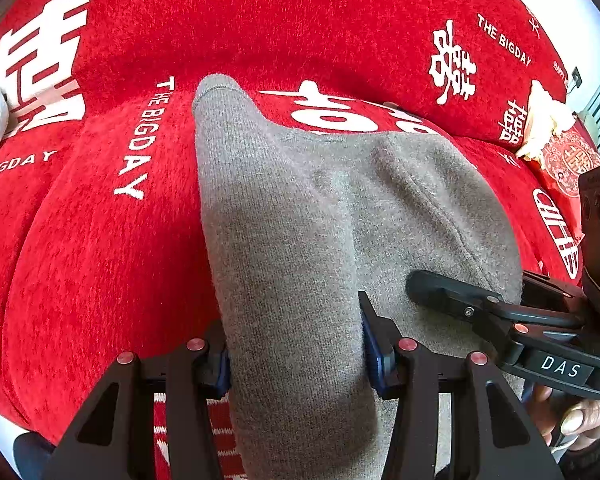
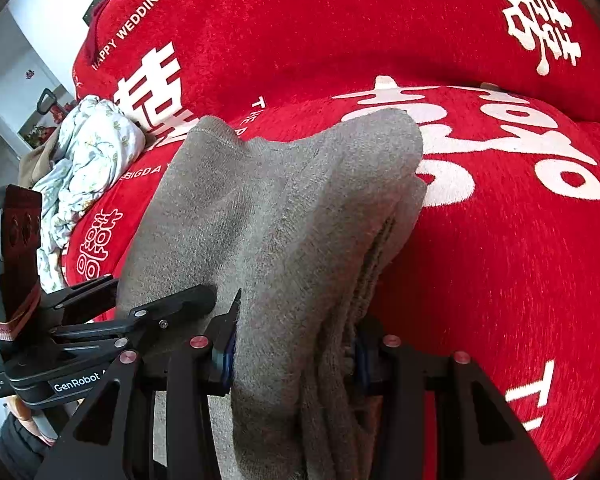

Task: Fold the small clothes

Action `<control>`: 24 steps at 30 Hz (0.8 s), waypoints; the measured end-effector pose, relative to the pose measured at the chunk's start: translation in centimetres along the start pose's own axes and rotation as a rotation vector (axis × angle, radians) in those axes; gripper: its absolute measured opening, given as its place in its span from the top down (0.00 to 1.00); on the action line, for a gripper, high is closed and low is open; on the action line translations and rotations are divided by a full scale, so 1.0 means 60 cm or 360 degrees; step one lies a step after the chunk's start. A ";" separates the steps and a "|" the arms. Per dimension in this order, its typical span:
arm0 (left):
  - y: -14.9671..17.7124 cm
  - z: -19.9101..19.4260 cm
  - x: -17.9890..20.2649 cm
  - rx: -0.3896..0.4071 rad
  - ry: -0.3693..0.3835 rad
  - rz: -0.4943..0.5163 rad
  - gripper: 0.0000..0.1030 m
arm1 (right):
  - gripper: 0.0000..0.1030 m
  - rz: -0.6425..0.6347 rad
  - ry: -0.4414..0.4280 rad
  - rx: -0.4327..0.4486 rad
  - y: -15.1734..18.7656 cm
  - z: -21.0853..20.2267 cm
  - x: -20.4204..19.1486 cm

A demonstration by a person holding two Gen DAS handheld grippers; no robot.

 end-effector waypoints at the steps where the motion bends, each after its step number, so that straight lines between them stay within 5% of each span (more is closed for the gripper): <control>1: 0.002 -0.001 0.000 0.0002 -0.0002 0.0003 0.50 | 0.54 0.0000 -0.0001 0.0002 0.002 0.000 -0.001; 18: 0.041 0.000 -0.007 0.0063 0.0007 0.0033 0.49 | 0.54 -0.0002 -0.0029 0.0030 0.034 0.001 -0.003; 22: 0.046 -0.001 -0.014 0.0086 -0.0052 0.0014 0.33 | 0.53 -0.0001 -0.0036 0.0035 0.038 0.005 0.004; 24: 0.049 -0.005 -0.017 0.0098 -0.0075 0.0018 0.29 | 0.44 0.0016 -0.0022 0.0035 0.039 0.004 0.008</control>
Point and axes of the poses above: each gripper's, at about its wrist camera, not at the fingertips, and z roughly the way its jaws point, x to its right, y to its underside, the point moved 2 cm from there along z, roughly the way its jaws point, and after that the axes turned 5 degrees about -x, right-handed, at the moved point
